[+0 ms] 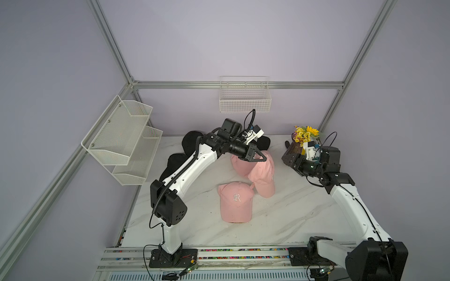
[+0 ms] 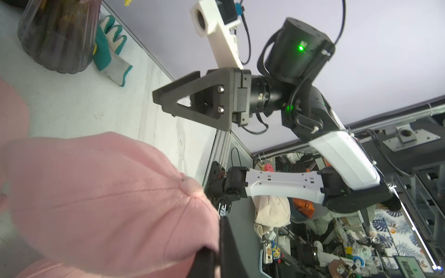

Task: Stack the baseball caps by color
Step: Pick up the baseball cap from the center of the board.

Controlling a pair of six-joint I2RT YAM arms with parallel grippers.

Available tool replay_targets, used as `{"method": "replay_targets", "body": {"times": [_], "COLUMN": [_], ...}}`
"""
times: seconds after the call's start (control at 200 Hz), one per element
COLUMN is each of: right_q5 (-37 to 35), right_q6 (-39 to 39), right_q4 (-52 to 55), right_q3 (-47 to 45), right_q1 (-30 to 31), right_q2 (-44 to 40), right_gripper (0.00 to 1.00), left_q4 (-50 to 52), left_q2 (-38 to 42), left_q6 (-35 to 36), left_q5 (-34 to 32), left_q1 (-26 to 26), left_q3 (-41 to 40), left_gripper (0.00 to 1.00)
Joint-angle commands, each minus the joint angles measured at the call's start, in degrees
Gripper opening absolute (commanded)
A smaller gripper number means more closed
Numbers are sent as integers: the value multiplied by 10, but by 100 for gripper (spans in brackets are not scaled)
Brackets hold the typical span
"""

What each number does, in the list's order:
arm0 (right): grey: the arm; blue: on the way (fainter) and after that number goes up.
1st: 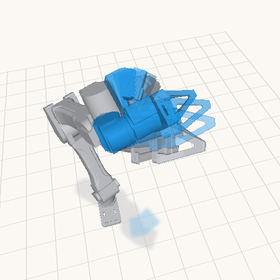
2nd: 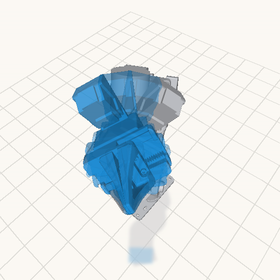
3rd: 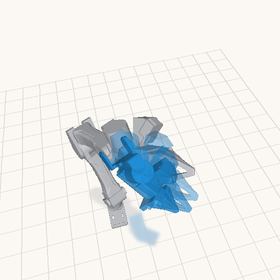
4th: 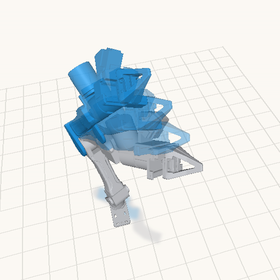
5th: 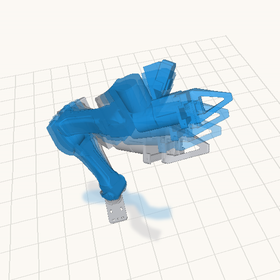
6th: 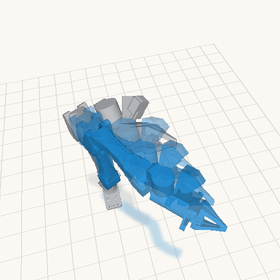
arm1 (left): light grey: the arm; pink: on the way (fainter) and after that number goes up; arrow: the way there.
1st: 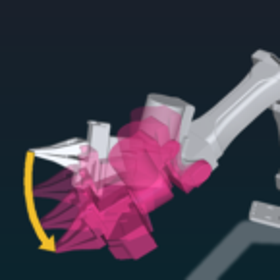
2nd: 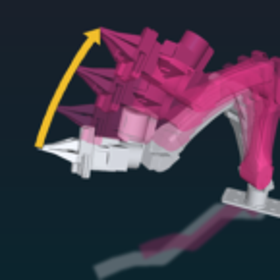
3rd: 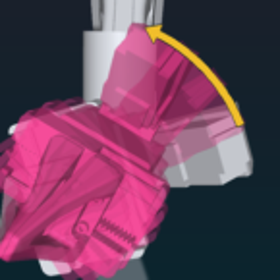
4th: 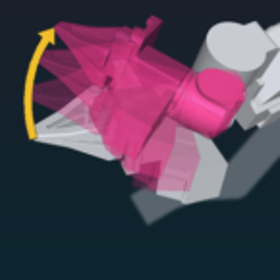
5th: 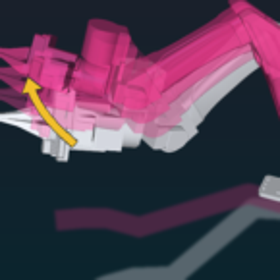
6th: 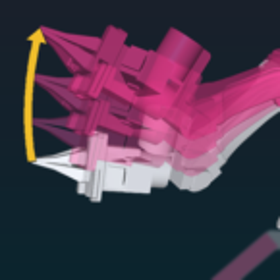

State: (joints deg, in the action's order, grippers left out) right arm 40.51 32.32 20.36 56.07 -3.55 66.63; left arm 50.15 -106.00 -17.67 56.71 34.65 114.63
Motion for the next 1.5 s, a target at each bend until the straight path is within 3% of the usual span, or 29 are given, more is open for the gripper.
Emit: {"method": "replay_targets", "body": {"times": [0.0,0.095,0.185,0.31,0.415,0.55,0.685,0.84,1.0,1.135,1.23,1.35,1.495], "right_q5": [65,96,114,89,116,196,262,240,119,52,14,-76,-58], "right_q6": [5,5,-2,-22,10,11,50,15,20,130,263,370,473], "right_q4": [-49,-59,-52,-31,-98,-156,-213,-157,-123,-226,-349,-377,-538], "right_q3": [-1,-10,-11,-4,-28,-57,-84,-103,-164,-245,-311,-358,-414], "right_q1": [1,9,32,84,114,122,135,152,153,153,154,153,156], "right_q2": [-11,-8,3,12,20,47,43,-20,-70,-96,-116,-146,-107], "right_gripper": [69,69,69,69,69,81,88,94,93,93,93,95,95], "left_q4": [128,173,228,245,265,318,331,334,331,279,217,105,21], "left_q2": [45,65,80,101,95,92,99,81,73,79,86,110,123], "left_q6": [111,157,204,236,271,350,393,415,421,382,329,258,205], "left_q5": [44,53,12,-5,-11,-19,-118,-133,-123,-105,-113,-119,-74], "left_q1": [4,16,30,50,71,84,82,68,41,15,3,-12,-26], "left_q3": [26,16,1,-52,-61,-40,-32,-3,39,45,41,13,11], "left_gripper": [0,0,0,0,0,0,0,0,0,0,0,0,0]}}
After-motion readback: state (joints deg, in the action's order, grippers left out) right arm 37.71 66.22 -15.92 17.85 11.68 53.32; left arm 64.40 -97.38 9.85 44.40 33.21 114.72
